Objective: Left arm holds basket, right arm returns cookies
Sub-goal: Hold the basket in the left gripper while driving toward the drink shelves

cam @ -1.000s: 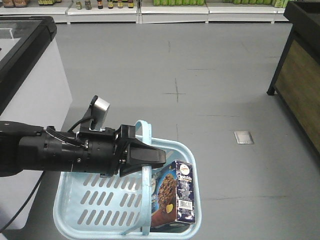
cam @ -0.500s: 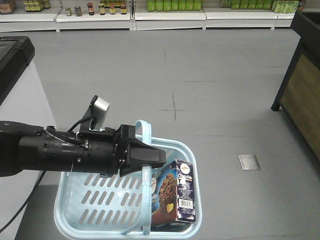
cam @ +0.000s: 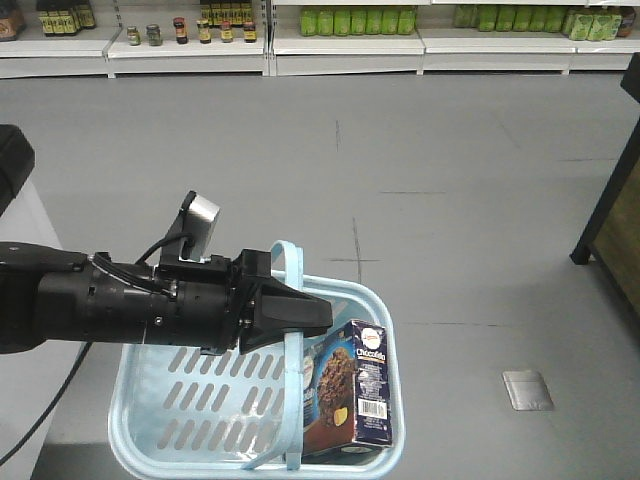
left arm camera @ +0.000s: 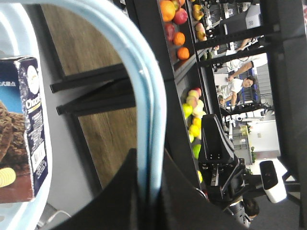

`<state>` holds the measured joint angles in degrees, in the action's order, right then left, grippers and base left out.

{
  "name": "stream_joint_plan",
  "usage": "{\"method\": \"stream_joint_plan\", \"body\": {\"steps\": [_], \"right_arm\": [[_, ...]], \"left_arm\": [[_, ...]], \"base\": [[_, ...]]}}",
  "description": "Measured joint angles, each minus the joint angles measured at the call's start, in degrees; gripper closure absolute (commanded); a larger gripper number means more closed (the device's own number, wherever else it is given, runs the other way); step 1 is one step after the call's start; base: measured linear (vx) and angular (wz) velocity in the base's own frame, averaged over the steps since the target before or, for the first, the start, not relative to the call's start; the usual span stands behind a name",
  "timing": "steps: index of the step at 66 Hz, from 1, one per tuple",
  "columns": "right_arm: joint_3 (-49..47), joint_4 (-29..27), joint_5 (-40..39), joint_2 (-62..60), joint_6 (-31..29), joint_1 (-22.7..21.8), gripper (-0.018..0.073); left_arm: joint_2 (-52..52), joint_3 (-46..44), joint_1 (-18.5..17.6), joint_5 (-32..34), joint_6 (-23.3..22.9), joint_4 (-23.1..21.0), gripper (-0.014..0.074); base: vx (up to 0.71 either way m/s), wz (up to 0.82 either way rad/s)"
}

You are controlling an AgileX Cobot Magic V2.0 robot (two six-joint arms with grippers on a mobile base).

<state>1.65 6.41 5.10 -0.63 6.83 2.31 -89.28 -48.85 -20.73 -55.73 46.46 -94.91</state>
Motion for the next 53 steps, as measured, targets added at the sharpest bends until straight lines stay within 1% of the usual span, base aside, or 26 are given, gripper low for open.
{"method": "stream_joint_plan", "body": {"steps": [53], "right_arm": [[0.0, 0.0, 0.0, 0.0, 0.0, 0.0, 0.0565]], "left_arm": [[0.0, 0.0, 0.0, 0.0, 0.0, 0.0, 0.0599]], "base": [[0.48, 0.04]]}}
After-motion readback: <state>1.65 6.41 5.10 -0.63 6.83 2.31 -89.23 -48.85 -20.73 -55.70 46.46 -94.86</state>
